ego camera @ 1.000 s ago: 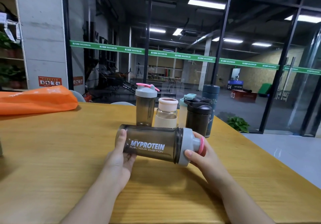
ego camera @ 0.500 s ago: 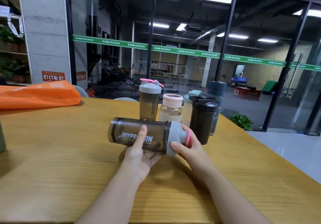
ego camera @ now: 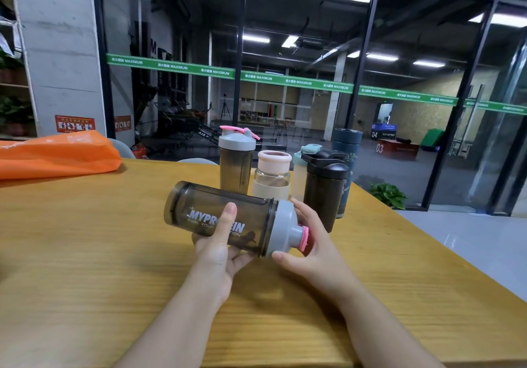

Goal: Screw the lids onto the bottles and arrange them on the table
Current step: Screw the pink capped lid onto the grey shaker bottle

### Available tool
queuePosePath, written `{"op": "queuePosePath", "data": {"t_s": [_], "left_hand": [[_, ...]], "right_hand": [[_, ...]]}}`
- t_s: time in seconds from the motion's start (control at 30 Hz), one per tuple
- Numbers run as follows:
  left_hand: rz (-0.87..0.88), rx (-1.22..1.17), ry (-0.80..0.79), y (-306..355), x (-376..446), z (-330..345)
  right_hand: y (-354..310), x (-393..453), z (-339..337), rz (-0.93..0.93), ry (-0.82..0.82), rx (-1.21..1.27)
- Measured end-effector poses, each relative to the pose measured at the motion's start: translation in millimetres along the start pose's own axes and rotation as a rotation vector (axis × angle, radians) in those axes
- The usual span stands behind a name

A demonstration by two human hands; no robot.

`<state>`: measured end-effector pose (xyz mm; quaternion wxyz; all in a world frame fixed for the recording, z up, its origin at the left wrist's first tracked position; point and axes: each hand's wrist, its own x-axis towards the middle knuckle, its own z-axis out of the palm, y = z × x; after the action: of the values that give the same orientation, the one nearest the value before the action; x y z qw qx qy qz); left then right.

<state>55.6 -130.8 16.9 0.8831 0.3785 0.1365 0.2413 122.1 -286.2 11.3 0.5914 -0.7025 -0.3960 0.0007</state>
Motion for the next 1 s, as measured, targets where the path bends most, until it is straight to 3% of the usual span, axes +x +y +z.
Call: {"op": "queuePosePath", "data": {"t_s": [0.27,0.67,1.0], "left_hand": [[0.064,0.086,0.040,2.3,-5.0,-0.2],[0.096,0.099,-0.050,0.6,-6.3,2.1],[0.067,0.062,0.009,0.3,-3.6,1.2]], "right_hand": [[1.6,0.0,1.7,-0.036,0.000,-0.055],[0.8,5.2,-2.0,0.135,0.036,0.163],[7.3,3.4,-0.5,0.154,-0.030,0.031]]}}
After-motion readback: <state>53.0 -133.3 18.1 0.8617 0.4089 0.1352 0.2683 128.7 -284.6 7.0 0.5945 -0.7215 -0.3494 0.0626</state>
